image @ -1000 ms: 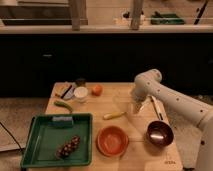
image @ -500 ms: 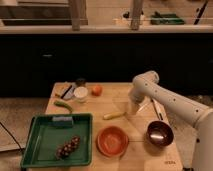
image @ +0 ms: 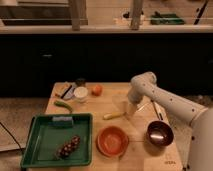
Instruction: Place banana in red bowl
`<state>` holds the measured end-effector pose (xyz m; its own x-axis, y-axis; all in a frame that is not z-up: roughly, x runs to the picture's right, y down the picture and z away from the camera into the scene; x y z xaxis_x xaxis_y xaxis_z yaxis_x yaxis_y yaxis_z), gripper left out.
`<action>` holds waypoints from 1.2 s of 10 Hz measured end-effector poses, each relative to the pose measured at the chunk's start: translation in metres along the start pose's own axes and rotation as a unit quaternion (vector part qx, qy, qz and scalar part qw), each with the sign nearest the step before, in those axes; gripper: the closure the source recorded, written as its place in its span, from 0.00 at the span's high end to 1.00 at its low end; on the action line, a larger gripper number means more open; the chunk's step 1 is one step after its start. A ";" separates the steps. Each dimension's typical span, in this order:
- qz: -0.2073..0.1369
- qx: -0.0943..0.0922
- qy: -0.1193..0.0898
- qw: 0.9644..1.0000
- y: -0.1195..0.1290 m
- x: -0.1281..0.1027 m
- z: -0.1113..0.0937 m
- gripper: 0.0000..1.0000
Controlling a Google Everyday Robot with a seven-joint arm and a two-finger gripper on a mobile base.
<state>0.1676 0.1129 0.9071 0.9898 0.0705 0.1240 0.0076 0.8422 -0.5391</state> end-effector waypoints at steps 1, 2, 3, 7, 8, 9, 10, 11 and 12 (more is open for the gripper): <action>-0.002 0.001 0.000 1.000 0.003 0.000 -0.001 0.80; -0.007 0.003 0.001 1.000 0.006 -0.001 -0.004 0.80; -0.015 0.003 -0.001 1.000 0.008 -0.008 -0.006 0.80; -0.057 -0.004 -0.006 0.998 0.016 -0.037 -0.004 0.80; -0.065 -0.007 -0.008 0.998 0.018 -0.042 -0.003 0.80; -0.076 -0.013 -0.012 0.997 0.022 -0.048 0.000 0.80; -0.087 -0.018 -0.016 0.996 0.024 -0.057 0.003 0.80; -0.099 -0.023 -0.021 0.995 0.026 -0.067 0.007 0.80; -0.107 -0.028 -0.026 0.993 0.029 -0.070 0.010 0.80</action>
<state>0.0971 0.1376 0.8906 0.9557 -0.0784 0.2837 0.2271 0.8095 -0.5414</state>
